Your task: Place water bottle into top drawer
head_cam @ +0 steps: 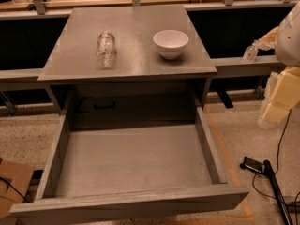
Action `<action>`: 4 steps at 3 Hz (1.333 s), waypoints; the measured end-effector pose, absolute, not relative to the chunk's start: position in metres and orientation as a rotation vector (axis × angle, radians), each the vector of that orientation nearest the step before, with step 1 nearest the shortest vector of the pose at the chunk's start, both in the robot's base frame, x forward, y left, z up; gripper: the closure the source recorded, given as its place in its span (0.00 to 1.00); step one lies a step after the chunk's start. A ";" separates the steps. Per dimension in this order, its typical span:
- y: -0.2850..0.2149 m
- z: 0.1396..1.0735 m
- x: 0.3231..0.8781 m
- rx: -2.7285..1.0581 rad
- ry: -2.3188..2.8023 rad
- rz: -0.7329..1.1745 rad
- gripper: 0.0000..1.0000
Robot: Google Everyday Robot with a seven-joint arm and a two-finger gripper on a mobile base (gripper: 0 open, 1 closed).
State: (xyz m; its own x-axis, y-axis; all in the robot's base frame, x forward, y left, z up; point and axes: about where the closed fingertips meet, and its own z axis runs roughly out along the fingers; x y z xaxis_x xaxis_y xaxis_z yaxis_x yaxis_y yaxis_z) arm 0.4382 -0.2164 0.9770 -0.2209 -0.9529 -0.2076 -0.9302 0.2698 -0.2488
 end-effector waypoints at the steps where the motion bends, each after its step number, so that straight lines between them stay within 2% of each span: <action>1: -0.216 0.977 0.438 -1.723 2.229 -0.101 0.00; 3: -0.180 0.954 0.483 -1.641 2.153 0.030 0.00; 4: -0.178 0.956 0.489 -1.626 2.136 0.020 0.00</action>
Offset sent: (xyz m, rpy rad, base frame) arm 0.0441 0.0228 -0.0200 0.1277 -0.0145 0.0144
